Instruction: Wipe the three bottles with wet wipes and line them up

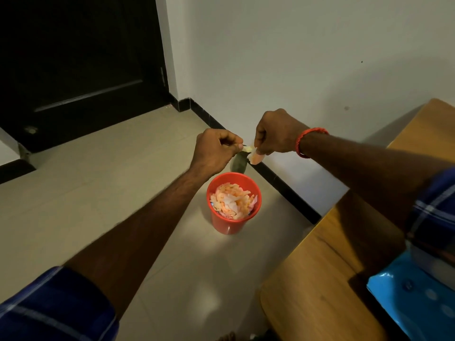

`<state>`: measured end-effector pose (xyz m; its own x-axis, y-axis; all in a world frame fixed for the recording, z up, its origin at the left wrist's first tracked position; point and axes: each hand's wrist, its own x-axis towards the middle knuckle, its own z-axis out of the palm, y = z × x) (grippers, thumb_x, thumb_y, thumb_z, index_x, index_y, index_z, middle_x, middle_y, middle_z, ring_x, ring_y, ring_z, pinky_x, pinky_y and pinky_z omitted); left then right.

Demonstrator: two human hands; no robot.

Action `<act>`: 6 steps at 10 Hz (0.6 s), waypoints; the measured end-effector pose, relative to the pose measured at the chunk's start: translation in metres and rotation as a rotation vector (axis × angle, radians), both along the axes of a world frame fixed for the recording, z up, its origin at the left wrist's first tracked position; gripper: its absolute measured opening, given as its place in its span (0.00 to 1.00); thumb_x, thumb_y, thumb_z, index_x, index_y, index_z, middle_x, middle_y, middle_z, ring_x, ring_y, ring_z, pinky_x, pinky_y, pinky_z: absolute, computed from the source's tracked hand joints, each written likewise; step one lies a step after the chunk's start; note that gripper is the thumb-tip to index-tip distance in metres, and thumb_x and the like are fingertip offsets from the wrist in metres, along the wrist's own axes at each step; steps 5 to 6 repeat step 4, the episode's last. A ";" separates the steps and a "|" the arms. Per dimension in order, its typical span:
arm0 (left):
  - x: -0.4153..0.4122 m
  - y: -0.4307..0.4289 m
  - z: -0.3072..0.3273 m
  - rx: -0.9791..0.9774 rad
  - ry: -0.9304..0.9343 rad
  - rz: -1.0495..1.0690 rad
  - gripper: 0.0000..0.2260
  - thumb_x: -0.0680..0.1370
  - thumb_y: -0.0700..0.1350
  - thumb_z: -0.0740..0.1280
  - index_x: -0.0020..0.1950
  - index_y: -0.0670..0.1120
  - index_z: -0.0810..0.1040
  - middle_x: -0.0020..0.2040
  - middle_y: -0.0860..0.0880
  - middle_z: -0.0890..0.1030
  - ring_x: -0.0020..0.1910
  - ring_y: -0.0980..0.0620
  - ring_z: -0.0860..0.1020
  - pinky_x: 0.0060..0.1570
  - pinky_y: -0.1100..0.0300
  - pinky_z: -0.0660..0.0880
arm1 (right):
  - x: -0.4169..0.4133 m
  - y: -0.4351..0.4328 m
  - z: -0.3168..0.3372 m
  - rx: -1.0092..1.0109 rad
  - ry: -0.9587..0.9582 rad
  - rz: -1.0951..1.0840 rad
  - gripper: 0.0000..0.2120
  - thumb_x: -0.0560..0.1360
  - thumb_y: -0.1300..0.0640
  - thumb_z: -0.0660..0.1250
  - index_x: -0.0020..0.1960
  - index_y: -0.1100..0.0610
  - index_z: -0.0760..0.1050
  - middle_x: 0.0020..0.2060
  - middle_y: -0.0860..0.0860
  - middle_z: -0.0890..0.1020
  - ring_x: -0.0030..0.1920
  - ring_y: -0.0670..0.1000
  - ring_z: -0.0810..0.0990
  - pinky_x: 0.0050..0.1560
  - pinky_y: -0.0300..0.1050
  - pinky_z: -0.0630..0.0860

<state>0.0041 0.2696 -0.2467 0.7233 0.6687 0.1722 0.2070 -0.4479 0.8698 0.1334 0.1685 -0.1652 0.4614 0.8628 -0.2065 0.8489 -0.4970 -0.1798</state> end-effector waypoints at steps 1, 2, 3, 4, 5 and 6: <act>0.000 0.001 -0.002 0.020 -0.007 0.015 0.07 0.77 0.44 0.73 0.53 0.43 0.86 0.44 0.52 0.84 0.40 0.58 0.82 0.46 0.65 0.81 | 0.000 0.006 -0.001 0.025 -0.017 -0.031 0.13 0.71 0.59 0.76 0.54 0.63 0.83 0.50 0.57 0.85 0.43 0.50 0.80 0.47 0.39 0.76; 0.001 0.004 -0.005 0.027 -0.001 0.028 0.07 0.78 0.45 0.72 0.53 0.44 0.85 0.42 0.54 0.83 0.39 0.59 0.82 0.44 0.67 0.80 | 0.003 0.010 -0.005 0.079 -0.068 -0.064 0.14 0.72 0.60 0.75 0.57 0.62 0.82 0.54 0.58 0.83 0.44 0.50 0.77 0.49 0.41 0.75; -0.001 0.004 -0.010 0.016 -0.008 0.039 0.07 0.79 0.45 0.71 0.53 0.44 0.85 0.41 0.54 0.82 0.39 0.59 0.82 0.44 0.67 0.79 | -0.003 0.008 0.000 0.100 -0.060 -0.077 0.13 0.75 0.64 0.72 0.59 0.62 0.81 0.55 0.59 0.82 0.42 0.52 0.77 0.51 0.44 0.78; 0.000 -0.001 -0.008 0.013 -0.007 0.039 0.08 0.79 0.46 0.70 0.54 0.44 0.85 0.43 0.54 0.82 0.40 0.59 0.81 0.45 0.66 0.79 | -0.008 0.007 0.007 0.061 -0.059 -0.076 0.11 0.76 0.63 0.70 0.58 0.63 0.81 0.54 0.59 0.83 0.39 0.51 0.78 0.48 0.43 0.76; 0.000 -0.001 -0.008 0.013 -0.007 0.039 0.08 0.79 0.46 0.70 0.54 0.44 0.85 0.43 0.54 0.82 0.40 0.59 0.81 0.45 0.66 0.79 | -0.008 0.007 0.007 0.061 -0.059 -0.076 0.11 0.76 0.63 0.70 0.58 0.63 0.81 0.54 0.59 0.83 0.39 0.51 0.78 0.48 0.43 0.76; 0.000 -0.001 -0.008 0.013 -0.007 0.039 0.08 0.79 0.46 0.70 0.54 0.44 0.85 0.43 0.54 0.82 0.40 0.59 0.81 0.45 0.66 0.79 | -0.008 0.007 0.007 0.061 -0.059 -0.076 0.11 0.76 0.63 0.70 0.58 0.63 0.81 0.54 0.59 0.83 0.39 0.51 0.78 0.48 0.43 0.76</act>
